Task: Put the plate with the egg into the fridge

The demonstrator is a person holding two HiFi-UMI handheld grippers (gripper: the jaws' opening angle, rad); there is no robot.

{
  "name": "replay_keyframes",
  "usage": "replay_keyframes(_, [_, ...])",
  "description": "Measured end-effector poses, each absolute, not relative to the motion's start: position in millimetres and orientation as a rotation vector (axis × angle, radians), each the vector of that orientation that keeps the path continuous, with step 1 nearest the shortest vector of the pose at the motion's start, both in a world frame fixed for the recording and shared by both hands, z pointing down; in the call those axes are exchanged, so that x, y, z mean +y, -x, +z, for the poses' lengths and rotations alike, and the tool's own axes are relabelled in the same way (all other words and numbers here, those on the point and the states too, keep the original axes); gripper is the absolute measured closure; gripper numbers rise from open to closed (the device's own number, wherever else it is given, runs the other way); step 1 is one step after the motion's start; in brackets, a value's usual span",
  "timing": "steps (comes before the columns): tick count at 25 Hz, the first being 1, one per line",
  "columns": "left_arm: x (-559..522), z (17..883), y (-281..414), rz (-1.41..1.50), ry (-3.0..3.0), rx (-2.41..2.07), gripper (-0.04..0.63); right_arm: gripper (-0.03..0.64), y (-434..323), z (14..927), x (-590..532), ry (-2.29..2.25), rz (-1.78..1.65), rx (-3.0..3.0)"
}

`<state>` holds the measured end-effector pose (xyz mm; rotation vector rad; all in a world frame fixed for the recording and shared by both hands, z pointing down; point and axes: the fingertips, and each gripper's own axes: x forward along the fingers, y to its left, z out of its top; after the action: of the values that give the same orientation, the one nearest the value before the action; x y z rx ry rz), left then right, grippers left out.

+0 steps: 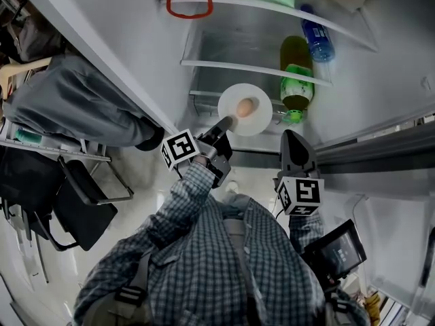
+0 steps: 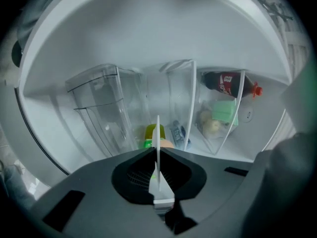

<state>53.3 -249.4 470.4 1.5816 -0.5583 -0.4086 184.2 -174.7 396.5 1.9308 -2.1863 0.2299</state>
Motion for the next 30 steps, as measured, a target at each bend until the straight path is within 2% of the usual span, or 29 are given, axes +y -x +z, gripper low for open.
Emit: replay_keyframes(30, [-311.6,503.5,-83.9,-0.476,-1.492,-0.647,0.566,0.611,-195.5,420.4,-191.6,-1.885,0.288,-2.167])
